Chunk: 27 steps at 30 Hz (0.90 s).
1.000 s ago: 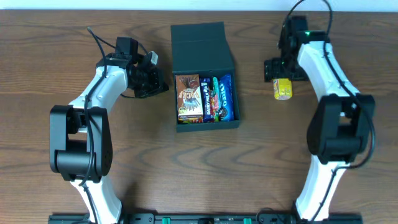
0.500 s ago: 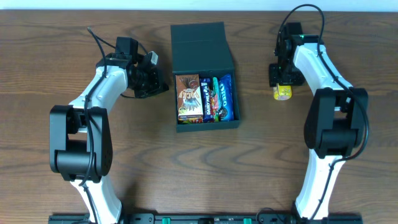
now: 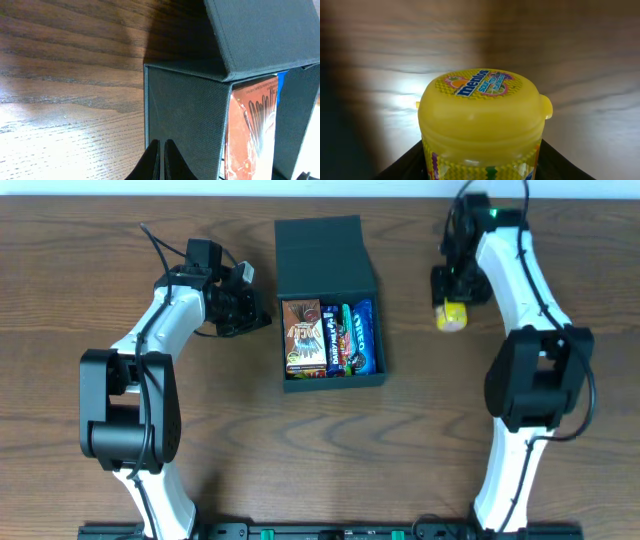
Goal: Pack container
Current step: 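Carry the Mentos tube with the right gripper into the box and release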
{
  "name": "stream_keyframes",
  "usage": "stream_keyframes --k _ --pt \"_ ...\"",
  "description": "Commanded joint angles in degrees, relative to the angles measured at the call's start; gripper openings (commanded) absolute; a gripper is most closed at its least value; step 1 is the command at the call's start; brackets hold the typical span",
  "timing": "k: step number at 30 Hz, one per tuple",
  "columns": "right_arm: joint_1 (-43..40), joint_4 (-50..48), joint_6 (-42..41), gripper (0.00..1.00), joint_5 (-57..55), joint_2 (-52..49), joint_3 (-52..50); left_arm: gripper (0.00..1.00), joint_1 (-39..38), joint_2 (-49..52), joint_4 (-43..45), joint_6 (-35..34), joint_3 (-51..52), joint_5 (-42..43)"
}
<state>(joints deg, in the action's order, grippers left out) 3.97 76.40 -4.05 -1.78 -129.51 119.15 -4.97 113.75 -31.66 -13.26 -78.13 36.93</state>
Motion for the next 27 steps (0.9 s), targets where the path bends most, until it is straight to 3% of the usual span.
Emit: stream_keyframes --k 1,9,19,21,22,24,27 --pt "3.6 3.8 -2.0 0.12 3.5 2.5 6.7 0.06 0.3 0.2 0.0 0.8 0.5 0.1" --pt "11.7 12.7 -8.1 0.02 10.4 2.6 9.0 0.06 0.2 0.2 0.0 0.8 0.5 0.2" --pt "17.9 14.4 -11.6 0.04 10.1 2.5 8.1 0.06 0.2 0.2 0.0 0.8 0.5 0.2" --pt "18.4 14.5 -11.6 0.49 9.7 2.5 8.1 0.06 0.2 0.2 -0.1 0.8 0.5 0.2" --pt "18.4 14.4 -11.6 0.61 9.7 2.5 8.1 0.06 0.2 0.2 -0.1 0.8 0.5 0.2" --pt "18.5 14.4 -11.8 0.85 9.7 2.5 8.1 0.06 0.2 0.2 -0.1 0.8 0.5 0.2" --pt "18.5 14.4 -11.8 0.99 9.7 2.5 8.1 0.06 0.2 0.2 -0.1 0.8 0.5 0.2"
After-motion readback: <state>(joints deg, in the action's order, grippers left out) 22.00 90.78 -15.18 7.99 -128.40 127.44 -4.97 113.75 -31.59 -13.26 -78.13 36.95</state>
